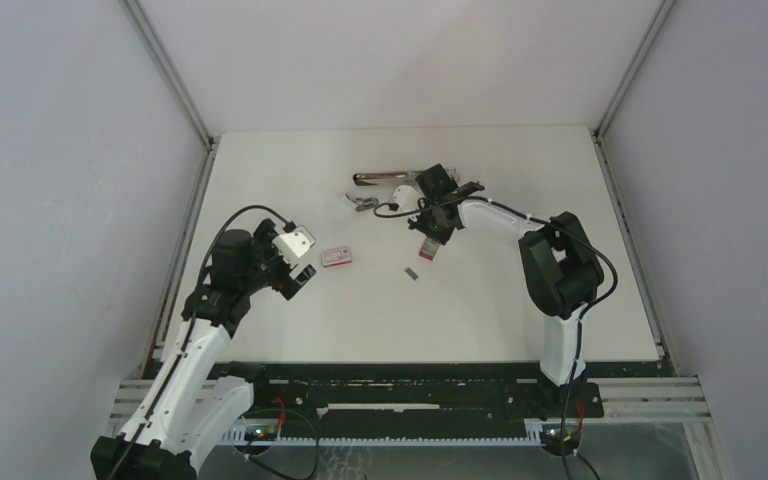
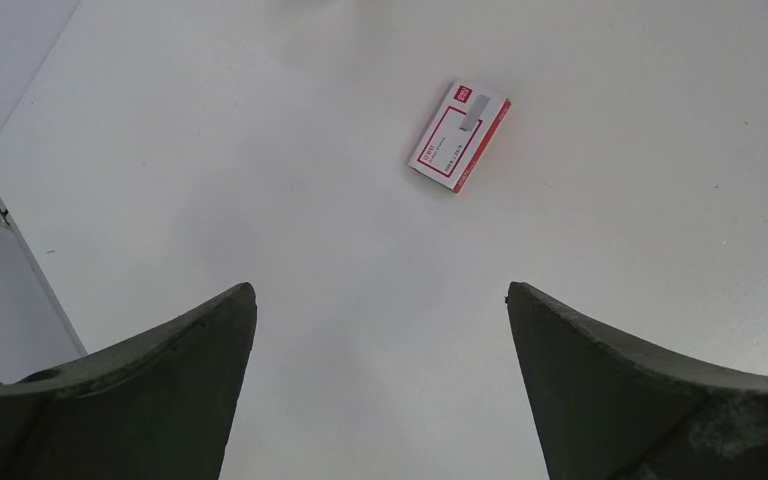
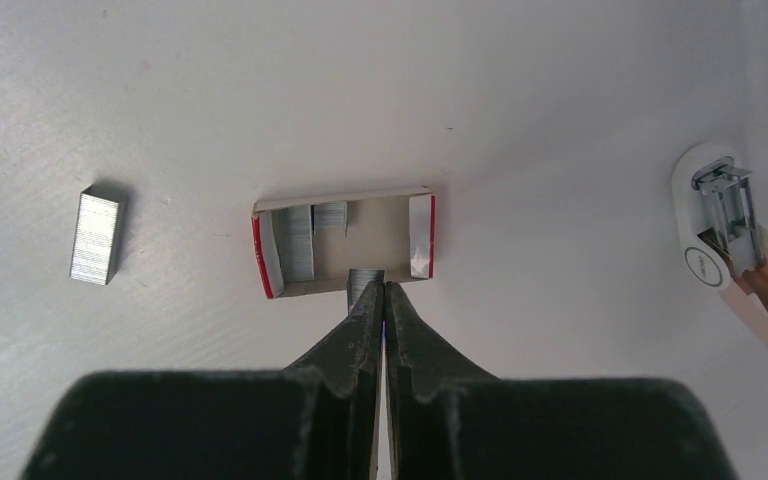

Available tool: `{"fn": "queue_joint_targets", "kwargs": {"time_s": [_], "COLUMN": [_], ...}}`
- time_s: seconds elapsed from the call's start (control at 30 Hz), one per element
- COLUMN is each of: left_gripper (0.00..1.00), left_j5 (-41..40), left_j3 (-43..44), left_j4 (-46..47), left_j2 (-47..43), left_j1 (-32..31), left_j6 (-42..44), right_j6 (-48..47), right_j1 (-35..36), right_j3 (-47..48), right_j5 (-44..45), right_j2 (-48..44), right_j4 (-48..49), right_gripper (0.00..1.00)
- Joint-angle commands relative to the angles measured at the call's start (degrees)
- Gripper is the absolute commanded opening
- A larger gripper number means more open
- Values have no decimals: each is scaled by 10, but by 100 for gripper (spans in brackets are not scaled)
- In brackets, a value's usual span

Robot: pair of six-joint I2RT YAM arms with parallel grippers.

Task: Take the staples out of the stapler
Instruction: Place the staple in the staple box.

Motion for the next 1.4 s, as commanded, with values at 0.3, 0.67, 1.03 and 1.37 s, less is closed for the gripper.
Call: {"fn": "queue_joint_targets", "kwargs": {"time_s": [0.3, 0.67, 1.03, 1.37], "left_gripper": [100, 100, 100, 100], "left_j5": [8, 8, 8, 8], "left_j3": [-11, -11, -11, -11], "left_j4": [20, 19, 20, 19], "left_j2": [-5, -7, -8, -6], "left_j1": [4, 4, 4, 3], "left_j6": [-3, -4, -3, -4], "right_j6": [-6, -4, -6, -6], "right_j1": [3, 9, 14, 15], "right_j3": [-2, -2, -2, -2], "right_j5": [6, 4, 10, 7], "right_j2": [24, 32, 39, 39], "right_j4": [28, 27, 25, 23], "right_gripper": [0, 0, 0, 0]}}
